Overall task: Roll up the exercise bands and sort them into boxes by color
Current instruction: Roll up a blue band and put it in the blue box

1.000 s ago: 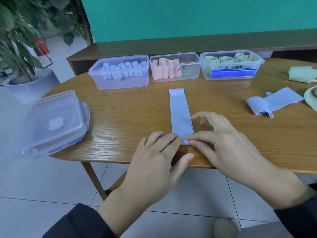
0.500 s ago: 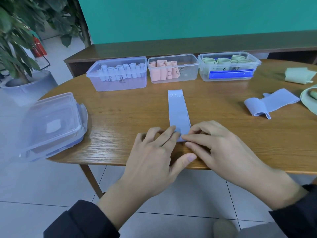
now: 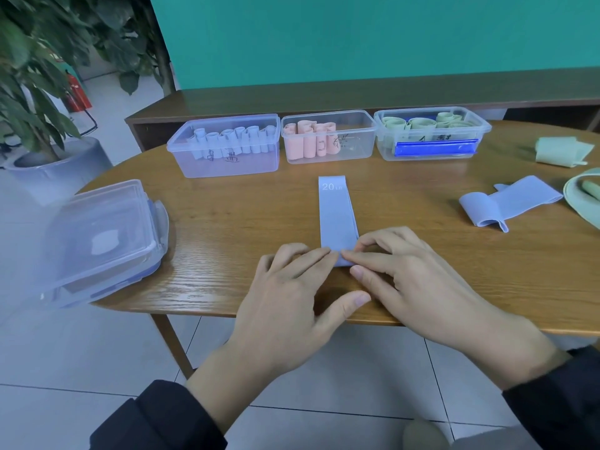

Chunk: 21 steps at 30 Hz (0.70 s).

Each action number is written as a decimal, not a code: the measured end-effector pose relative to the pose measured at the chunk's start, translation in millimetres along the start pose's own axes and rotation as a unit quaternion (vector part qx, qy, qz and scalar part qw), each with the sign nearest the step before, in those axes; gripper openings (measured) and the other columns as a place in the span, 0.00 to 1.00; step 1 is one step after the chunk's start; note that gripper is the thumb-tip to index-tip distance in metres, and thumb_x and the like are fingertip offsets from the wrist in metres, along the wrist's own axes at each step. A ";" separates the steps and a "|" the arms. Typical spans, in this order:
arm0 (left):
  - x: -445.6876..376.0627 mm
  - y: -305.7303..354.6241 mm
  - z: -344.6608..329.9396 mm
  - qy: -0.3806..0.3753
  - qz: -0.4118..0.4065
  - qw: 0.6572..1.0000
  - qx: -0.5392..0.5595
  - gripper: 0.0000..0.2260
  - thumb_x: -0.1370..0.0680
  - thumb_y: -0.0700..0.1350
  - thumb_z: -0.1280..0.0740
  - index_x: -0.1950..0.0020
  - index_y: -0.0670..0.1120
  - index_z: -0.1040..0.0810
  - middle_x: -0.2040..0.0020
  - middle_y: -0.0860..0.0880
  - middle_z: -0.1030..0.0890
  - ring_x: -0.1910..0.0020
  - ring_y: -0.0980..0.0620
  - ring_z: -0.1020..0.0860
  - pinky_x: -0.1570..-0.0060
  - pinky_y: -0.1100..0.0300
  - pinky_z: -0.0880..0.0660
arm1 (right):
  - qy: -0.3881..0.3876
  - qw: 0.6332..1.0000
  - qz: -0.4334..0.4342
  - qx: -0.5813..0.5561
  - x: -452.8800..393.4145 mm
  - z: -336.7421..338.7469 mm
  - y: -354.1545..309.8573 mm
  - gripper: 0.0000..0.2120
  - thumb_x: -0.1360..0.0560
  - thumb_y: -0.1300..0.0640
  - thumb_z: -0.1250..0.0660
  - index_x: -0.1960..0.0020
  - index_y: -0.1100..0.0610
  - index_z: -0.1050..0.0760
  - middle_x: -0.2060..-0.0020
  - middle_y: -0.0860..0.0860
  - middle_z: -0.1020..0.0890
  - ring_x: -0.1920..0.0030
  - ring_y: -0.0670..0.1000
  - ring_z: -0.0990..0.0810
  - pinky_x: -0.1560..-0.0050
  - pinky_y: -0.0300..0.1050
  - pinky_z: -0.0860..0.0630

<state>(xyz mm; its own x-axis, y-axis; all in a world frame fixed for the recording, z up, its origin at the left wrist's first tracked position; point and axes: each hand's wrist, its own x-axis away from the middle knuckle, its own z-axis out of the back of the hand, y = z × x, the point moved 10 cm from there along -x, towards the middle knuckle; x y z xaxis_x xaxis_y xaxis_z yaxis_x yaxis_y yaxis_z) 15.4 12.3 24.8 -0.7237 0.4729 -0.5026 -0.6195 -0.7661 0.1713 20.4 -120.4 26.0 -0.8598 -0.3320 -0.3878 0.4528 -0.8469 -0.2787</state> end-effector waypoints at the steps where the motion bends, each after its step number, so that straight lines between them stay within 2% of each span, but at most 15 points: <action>1: -0.1 0.8 -1.5 -0.006 -0.003 1.000 -0.012 0.32 0.19 0.71 0.49 0.32 0.50 0.22 0.35 0.58 0.21 0.34 0.52 0.28 0.39 0.51 0.29 | -0.006 1.000 -0.004 0.003 -0.6 -0.3 0.9 0.20 0.18 0.42 0.45 0.33 0.44 0.21 0.41 0.40 0.25 0.38 0.47 0.30 0.40 0.53 0.26; 6: -3.2 -2.9 -13.8 -0.074 0.017 0.995 -0.067 0.36 0.20 0.73 0.54 0.27 0.49 0.27 0.28 0.56 0.26 0.31 0.49 0.30 0.39 0.48 0.29 | -0.033 0.999 -0.025 0.020 -6.5 -5.5 5.4 0.22 0.18 0.40 0.48 0.30 0.41 0.25 0.37 0.39 0.28 0.34 0.46 0.33 0.36 0.52 0.30; 10: -6.6 -6.7 -15.9 -0.107 0.027 0.991 -0.081 0.38 0.21 0.74 0.57 0.25 0.51 0.29 0.24 0.54 0.29 0.30 0.48 0.30 0.38 0.45 0.29 | -0.001 1.000 -0.022 0.017 -6.9 -2.7 5.8 0.20 0.17 0.42 0.45 0.30 0.45 0.24 0.36 0.42 0.27 0.35 0.49 0.31 0.38 0.54 0.28; 13: -8.9 -10.7 -17.2 -0.134 0.037 0.987 -0.083 0.40 0.23 0.76 0.61 0.24 0.55 0.32 0.22 0.55 0.33 0.27 0.48 0.33 0.35 0.45 0.33 | 0.033 0.999 -0.004 0.009 -4.3 2.1 5.1 0.19 0.18 0.43 0.42 0.33 0.48 0.21 0.41 0.43 0.23 0.39 0.50 0.27 0.42 0.54 0.25; 16: -12.0 -14.9 -18.0 -0.148 0.048 0.985 -0.077 0.40 0.26 0.77 0.65 0.22 0.59 0.38 0.19 0.55 0.40 0.24 0.48 0.39 0.31 0.45 0.39 | 0.021 1.000 -0.009 0.017 -5.0 -0.6 5.9 0.20 0.19 0.42 0.42 0.32 0.47 0.22 0.41 0.42 0.23 0.38 0.49 0.28 0.42 0.54 0.26; 19: -14.0 -18.1 -21.5 -0.160 0.064 0.983 -0.057 0.40 0.27 0.78 0.63 0.20 0.61 0.44 0.18 0.56 0.45 0.23 0.51 0.45 0.28 0.46 0.43 | 0.009 0.999 -0.023 0.037 -7.6 -3.0 6.7 0.22 0.19 0.40 0.45 0.30 0.46 0.24 0.39 0.41 0.25 0.37 0.49 0.30 0.40 0.52 0.27; 21: -15.6 -17.4 -19.4 -0.150 0.069 0.985 -0.043 0.42 0.28 0.78 0.61 0.19 0.58 0.43 0.18 0.57 0.45 0.23 0.52 0.45 0.27 0.47 0.43 | 0.001 0.999 -0.032 0.043 -8.7 -4.1 7.4 0.23 0.19 0.40 0.46 0.30 0.45 0.25 0.38 0.41 0.25 0.36 0.49 0.31 0.39 0.51 0.29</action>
<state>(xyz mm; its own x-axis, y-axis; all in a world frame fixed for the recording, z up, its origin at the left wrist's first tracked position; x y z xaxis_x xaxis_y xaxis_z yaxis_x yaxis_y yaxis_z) 43.3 9.8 13.3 -0.8648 0.4588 -0.2041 -0.4899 -0.8602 0.1418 32.2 -122.0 23.7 -0.8861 -0.2755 -0.3728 0.3751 -0.8987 -0.2273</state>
